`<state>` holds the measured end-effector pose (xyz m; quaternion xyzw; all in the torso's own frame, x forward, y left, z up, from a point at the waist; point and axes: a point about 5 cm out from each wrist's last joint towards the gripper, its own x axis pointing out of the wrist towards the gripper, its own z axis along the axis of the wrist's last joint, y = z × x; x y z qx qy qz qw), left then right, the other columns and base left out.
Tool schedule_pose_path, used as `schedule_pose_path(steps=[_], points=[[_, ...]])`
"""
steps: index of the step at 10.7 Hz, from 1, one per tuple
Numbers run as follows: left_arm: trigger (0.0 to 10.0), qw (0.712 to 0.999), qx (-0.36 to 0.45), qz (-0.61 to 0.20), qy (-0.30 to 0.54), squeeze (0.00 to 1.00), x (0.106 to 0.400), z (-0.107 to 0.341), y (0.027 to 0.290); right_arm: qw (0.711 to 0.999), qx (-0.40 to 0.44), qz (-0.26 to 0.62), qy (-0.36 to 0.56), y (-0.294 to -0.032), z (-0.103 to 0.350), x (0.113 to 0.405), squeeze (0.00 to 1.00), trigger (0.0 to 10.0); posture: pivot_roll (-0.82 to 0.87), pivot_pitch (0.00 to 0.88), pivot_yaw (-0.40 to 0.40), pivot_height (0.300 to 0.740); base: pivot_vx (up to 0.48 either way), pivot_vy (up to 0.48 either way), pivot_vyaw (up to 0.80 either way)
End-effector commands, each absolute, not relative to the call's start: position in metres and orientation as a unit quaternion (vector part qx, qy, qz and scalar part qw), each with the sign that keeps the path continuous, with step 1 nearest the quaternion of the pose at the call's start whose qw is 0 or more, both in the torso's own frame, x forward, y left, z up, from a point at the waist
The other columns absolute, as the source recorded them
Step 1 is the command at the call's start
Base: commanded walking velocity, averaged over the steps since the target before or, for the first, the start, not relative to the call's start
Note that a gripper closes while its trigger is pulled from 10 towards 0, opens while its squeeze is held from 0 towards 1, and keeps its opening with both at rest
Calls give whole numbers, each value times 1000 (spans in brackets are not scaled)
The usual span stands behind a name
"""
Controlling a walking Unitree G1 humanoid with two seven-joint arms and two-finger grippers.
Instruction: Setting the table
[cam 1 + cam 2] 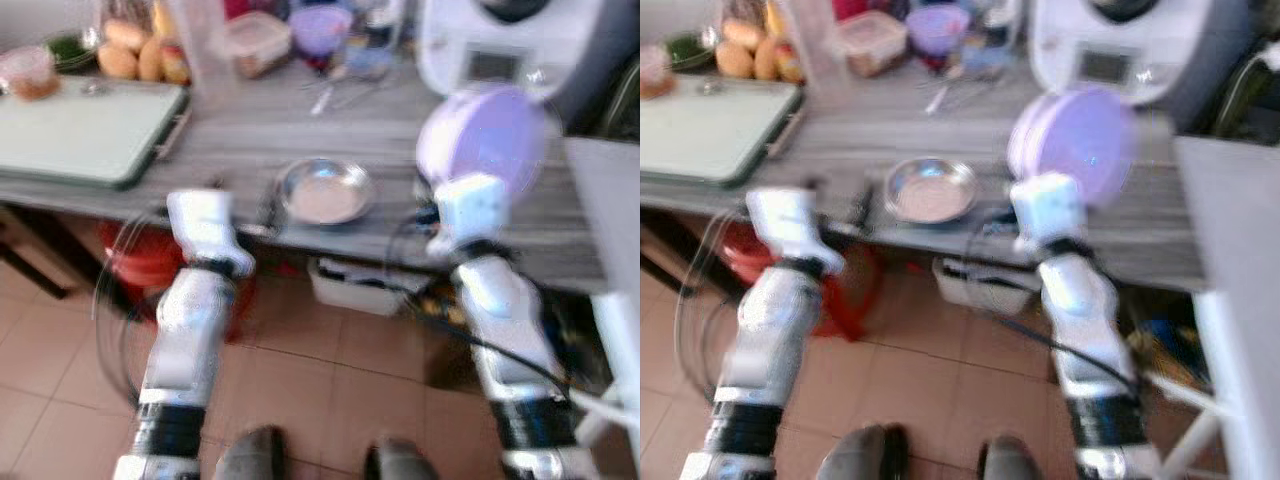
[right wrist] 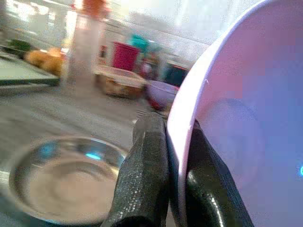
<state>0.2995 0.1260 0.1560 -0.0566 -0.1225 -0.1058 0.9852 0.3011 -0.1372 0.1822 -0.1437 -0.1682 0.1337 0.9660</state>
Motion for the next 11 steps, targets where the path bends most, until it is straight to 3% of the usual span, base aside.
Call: schedule_pose_path(steps=[1, 2, 5, 11], points=[[10000, 985, -54, -107, -126, 0, 296, 158, 122, 963, -149, 127, -184, -141, 189, 300, 0, 10000, -88, 147, 33, 740, 0, 480, 0], [10000, 985, -49, -107, -122, 0, 292, 155, 121, 963, -149, 127, -183, -141, 189, 300, 0, 10000, -85, 147, 29, 740, 0, 476, 0], [10000, 987, -32, -119, -102, 0, 283, 143, 111, 963, -144, 134, -186, -130, 190, 302, 0, 10000, -87, 142, 19, 740, 476, 0, 0], [10000, 987, -67, -116, -84, 0, 273, 137, 108, 974, -121, 106, -157, -138, 176, 306, 0, 10000, -60, 149, 23, 740, 469, 0, 0]])
